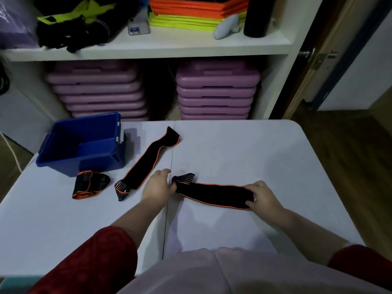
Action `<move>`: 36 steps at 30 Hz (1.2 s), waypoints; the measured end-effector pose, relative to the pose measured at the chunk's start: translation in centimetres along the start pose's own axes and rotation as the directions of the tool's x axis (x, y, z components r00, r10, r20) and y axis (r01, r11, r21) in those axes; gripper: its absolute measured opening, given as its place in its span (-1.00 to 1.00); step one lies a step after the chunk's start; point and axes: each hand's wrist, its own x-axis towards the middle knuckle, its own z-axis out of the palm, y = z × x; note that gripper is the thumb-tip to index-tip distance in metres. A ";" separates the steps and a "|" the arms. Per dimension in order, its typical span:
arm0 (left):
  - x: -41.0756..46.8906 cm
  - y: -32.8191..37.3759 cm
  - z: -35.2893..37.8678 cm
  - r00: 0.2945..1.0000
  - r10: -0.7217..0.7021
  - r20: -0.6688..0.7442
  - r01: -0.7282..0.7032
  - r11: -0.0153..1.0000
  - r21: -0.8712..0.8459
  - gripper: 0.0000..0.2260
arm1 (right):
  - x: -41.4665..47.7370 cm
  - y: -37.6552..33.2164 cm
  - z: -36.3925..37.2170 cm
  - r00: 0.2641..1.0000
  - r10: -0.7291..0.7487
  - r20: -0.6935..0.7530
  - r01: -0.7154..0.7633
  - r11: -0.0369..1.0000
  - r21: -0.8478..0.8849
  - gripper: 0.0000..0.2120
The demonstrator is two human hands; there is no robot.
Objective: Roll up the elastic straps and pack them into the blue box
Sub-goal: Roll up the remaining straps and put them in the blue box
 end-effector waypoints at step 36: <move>4.9 -8.7 -4.4 0.997 -0.051 0.059 0.029 0.944 0.328 -0.57 | 16.6 -14.0 1.9 0.986 -0.152 0.070 0.151 0.988 0.020 -0.75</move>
